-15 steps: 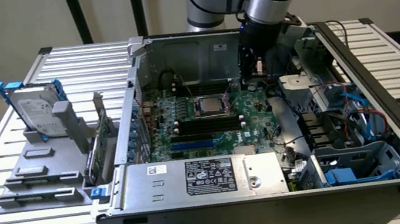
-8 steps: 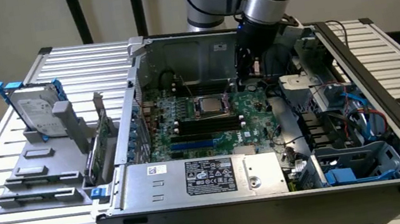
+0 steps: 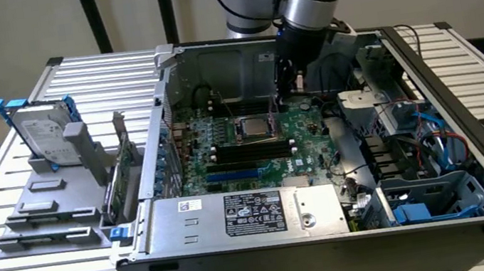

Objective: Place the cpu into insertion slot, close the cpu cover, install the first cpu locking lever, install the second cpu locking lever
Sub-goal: 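Close the cpu cover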

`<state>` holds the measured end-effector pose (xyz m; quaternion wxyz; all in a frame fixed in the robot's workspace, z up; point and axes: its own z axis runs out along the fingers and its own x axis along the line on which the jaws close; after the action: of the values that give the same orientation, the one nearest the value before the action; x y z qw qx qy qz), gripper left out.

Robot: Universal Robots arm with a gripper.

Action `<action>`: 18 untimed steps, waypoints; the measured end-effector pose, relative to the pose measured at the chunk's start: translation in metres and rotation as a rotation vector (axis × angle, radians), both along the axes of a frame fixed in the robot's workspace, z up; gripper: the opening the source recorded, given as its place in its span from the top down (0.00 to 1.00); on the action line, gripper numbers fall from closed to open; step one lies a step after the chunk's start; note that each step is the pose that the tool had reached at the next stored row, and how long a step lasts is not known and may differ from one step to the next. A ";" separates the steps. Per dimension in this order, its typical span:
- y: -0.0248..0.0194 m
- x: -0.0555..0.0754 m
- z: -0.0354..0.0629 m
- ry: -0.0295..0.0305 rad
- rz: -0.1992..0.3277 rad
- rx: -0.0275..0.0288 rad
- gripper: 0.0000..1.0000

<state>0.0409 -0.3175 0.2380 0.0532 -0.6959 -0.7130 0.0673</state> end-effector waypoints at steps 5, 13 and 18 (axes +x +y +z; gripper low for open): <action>0.0000 -0.015 0.0000 0.0046 0.000 -0.0007 0.89; -0.0001 -0.045 -0.0021 0.0068 0.000 -0.0009 0.89; -0.0001 -0.067 -0.0102 0.0068 0.000 -0.0008 0.89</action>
<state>-0.0263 -0.3176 0.2278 0.0553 -0.6956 -0.7129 0.0700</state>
